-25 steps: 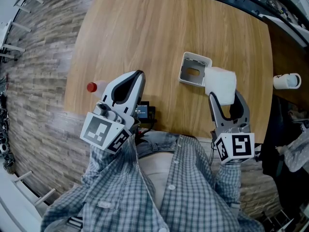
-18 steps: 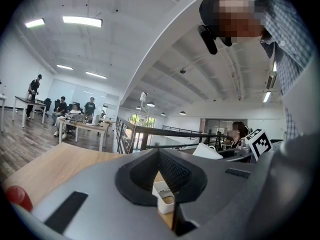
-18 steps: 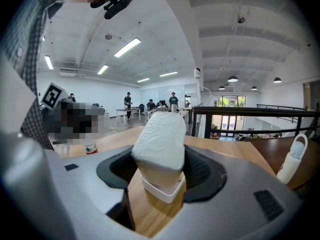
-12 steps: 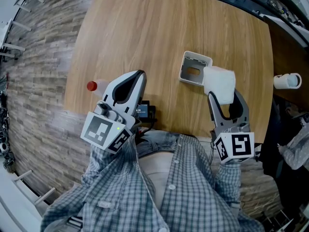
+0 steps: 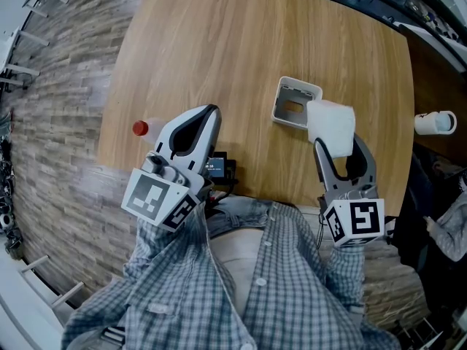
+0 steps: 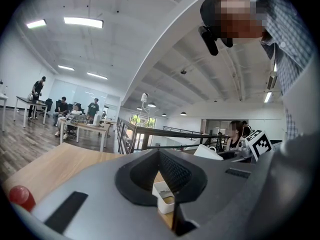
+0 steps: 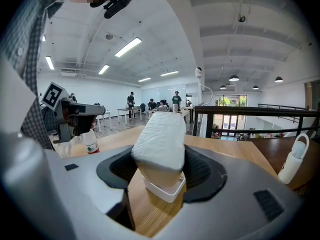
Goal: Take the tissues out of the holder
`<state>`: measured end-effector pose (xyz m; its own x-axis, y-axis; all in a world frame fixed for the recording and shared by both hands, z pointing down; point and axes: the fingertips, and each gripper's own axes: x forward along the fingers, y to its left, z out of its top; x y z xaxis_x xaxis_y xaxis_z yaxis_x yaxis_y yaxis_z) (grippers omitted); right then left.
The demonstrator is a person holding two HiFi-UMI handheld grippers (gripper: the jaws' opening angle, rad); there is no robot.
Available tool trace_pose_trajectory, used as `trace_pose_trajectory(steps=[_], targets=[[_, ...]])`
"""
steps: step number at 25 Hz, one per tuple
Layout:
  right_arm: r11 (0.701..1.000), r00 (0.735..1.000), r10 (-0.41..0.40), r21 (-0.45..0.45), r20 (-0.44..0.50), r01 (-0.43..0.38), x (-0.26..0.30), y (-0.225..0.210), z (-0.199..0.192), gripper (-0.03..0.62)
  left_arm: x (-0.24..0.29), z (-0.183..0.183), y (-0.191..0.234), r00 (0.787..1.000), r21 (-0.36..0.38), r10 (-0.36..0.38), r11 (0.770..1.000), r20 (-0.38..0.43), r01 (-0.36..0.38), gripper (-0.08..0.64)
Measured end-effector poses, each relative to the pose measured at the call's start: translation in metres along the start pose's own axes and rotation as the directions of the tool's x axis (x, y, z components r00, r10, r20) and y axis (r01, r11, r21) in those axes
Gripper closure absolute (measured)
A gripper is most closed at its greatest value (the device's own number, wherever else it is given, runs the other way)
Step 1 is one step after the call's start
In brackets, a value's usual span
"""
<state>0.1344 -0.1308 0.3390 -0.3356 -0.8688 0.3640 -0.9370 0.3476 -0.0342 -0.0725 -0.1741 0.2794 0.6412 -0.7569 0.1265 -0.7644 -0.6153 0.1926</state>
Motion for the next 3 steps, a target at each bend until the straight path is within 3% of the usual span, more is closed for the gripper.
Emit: trace_pose_trajectory(steps=[3], targets=[[1.0, 1.0, 0.007, -0.007, 0.003, -0.007, 0.0012, -0.0002, 0.0008, 0.321, 0.0008, 0.0015, 0.0003, 1.0, 0.004, 0.002, 1.0, 0.003, -0.002, 0.554]])
